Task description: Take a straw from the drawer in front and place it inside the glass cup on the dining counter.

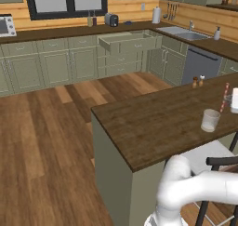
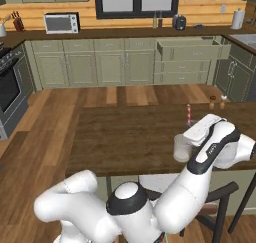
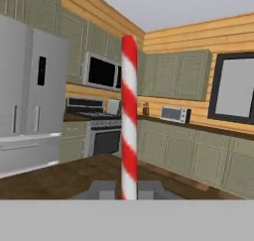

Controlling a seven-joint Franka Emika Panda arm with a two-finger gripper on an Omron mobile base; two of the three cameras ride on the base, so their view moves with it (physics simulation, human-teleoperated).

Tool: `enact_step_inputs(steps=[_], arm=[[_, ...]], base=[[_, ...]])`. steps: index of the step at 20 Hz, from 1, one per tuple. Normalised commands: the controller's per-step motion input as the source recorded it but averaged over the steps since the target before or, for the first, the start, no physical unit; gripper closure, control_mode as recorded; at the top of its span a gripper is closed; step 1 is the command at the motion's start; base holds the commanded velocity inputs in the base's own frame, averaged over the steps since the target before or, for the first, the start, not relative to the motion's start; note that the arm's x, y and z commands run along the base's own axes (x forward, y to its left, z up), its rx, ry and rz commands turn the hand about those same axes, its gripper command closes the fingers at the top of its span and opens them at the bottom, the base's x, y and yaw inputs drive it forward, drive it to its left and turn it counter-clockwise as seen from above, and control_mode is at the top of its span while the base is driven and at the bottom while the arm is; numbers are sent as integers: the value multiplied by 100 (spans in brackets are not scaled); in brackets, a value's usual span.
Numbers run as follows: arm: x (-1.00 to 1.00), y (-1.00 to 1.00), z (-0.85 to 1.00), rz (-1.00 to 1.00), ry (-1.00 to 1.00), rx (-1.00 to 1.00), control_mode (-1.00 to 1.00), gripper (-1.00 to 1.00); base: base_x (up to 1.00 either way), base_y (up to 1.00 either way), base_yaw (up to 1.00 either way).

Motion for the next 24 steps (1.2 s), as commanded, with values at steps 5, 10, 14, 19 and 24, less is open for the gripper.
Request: enact_step_inputs(steps=[5, 10, 14, 19, 24], arm=[[40, 0, -23, 16, 0, 0, -100, 100], [14, 8, -20, 5, 3, -4, -100, 100], [9, 22, -15, 4, 2, -2, -100, 100], [36, 29, -5, 0, 9, 0, -100, 100], [20, 17, -15, 1, 13, 0, -100, 100]], base=[[0, 0, 0], [0, 0, 0], [0, 0, 0], [0, 0, 0], [0, 0, 0]])
